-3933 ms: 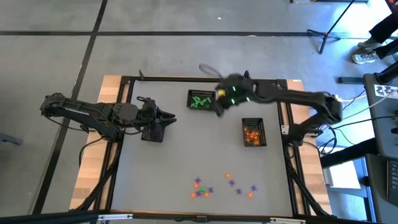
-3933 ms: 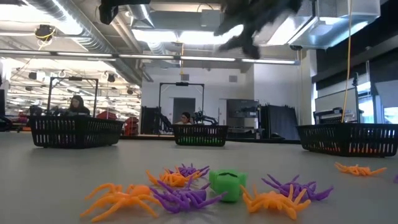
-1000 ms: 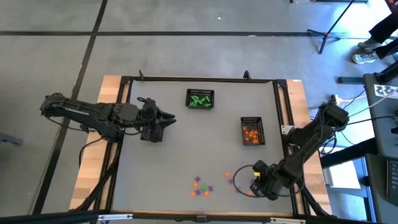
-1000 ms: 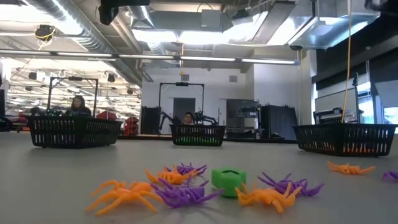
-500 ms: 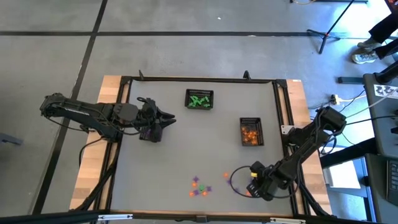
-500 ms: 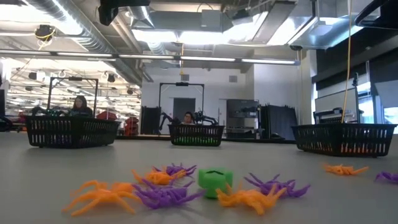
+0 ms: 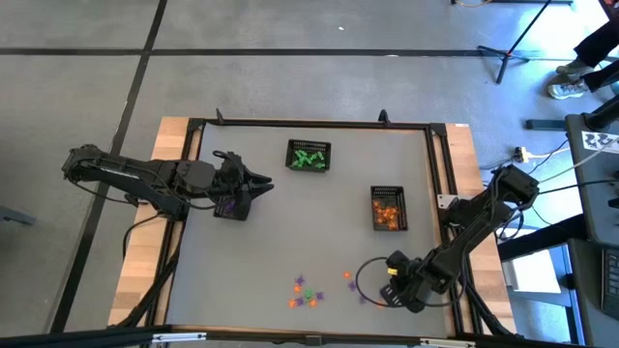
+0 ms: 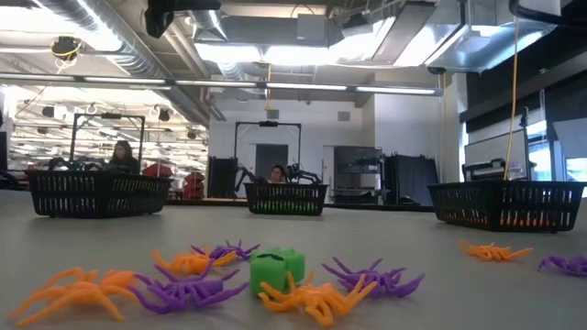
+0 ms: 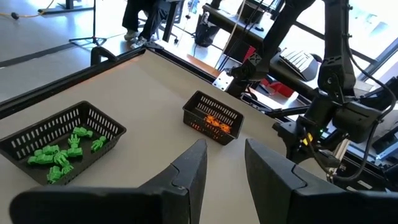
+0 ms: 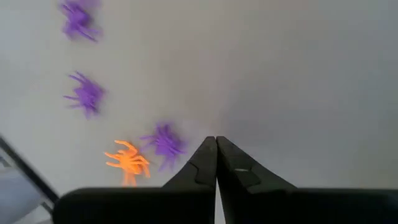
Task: Sort Halloween decoration
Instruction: Put the violet spider toy into the left bin
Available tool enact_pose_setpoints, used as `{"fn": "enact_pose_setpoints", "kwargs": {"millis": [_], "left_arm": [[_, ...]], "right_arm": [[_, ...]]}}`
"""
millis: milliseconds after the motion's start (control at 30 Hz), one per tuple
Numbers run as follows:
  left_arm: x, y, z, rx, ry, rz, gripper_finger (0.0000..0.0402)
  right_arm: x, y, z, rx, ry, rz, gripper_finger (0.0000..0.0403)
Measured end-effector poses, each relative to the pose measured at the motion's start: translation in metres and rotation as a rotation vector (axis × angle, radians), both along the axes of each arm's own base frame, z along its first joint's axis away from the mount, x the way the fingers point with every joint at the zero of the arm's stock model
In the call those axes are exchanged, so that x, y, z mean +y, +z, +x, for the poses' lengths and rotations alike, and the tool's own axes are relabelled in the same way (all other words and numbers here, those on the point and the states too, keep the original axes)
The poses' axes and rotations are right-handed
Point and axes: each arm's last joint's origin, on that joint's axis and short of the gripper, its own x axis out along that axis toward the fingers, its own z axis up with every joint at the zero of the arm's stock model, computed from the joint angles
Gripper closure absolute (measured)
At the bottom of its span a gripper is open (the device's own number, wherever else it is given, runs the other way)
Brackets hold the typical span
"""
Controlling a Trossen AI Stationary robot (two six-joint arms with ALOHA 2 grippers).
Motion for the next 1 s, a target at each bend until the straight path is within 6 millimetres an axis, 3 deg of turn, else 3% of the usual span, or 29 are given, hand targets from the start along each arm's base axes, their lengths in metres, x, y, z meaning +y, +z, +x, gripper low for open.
{"fn": "enact_pose_setpoints", "kwargs": {"millis": [300, 600, 800, 1000], "left_arm": [[0.000, -0.001, 0.000, 0.008, -0.001, 0.001, 0.0300], [-0.001, -0.001, 0.000, 0.005, -0.009, -0.014, 0.0300], [-0.001, -0.001, 0.000, 0.001, -0.013, -0.036, 0.0300], [-0.001, -0.001, 0.000, 0.001, -0.013, -0.036, 0.0300]], "right_arm": [[-0.015, -0.003, -0.006, 0.159, -0.033, -0.042, 0.0401], [-0.038, -0.004, 0.002, 0.233, -0.076, -0.085, 0.0400], [-0.050, 0.018, 0.002, 0.091, -0.113, -0.109, 0.0397], [-0.041, 0.042, -0.009, -0.112, -0.084, -0.072, 0.0394]]}}
